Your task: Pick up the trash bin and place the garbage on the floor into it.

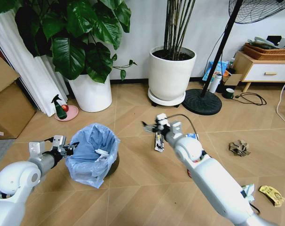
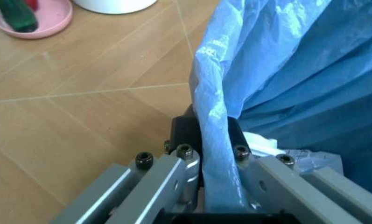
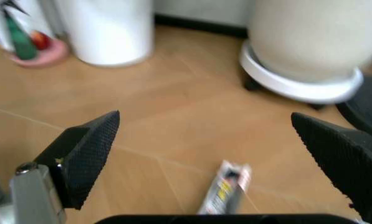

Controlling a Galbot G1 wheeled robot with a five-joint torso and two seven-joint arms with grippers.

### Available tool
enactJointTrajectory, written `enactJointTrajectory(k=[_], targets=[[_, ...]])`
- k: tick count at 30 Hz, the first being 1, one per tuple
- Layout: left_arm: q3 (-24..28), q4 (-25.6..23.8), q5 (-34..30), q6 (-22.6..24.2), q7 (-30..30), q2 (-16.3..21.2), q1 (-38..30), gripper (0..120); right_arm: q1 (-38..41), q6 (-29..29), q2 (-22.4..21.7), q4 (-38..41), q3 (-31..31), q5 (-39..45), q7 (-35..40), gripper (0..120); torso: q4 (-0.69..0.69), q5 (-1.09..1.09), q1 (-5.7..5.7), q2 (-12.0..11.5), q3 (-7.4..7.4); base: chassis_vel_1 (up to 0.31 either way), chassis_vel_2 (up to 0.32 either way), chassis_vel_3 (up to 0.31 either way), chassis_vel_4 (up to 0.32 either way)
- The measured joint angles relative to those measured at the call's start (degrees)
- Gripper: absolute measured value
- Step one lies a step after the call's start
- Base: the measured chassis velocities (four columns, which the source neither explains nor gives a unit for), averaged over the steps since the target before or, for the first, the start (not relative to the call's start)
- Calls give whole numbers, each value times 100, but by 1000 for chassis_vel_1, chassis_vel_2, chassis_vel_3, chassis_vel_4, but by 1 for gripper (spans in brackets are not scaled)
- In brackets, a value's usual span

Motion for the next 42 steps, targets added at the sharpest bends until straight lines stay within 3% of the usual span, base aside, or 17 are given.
enactJointTrajectory(k=[10, 15, 26, 42], targets=[[27, -22, 20, -16, 19, -33, -10, 0, -1231, 190, -270, -547, 1360, -480, -87, 100, -6, 1, 0, 0, 0, 0, 0, 0, 0], [74, -9, 34, -23, 32, -46, -32, 0, -1457, 278, -151, -1009, 1658, -742, -103, 100, -3, 1, 0, 0, 0, 0, 0, 0, 0], [55, -76, 34, -25, 35, -43, 25, 0, -1441, 347, 287, -1898, 1657, -921, 151, 100, -1, -2, 0, 0, 0, 0, 0, 0, 0], [60, -103, 38, -28, 36, -24, 39, 0, -1363, 188, 461, -2428, 1603, -851, 187, 100, -2, -3, 0, 0, 0, 0, 0, 0, 0]])
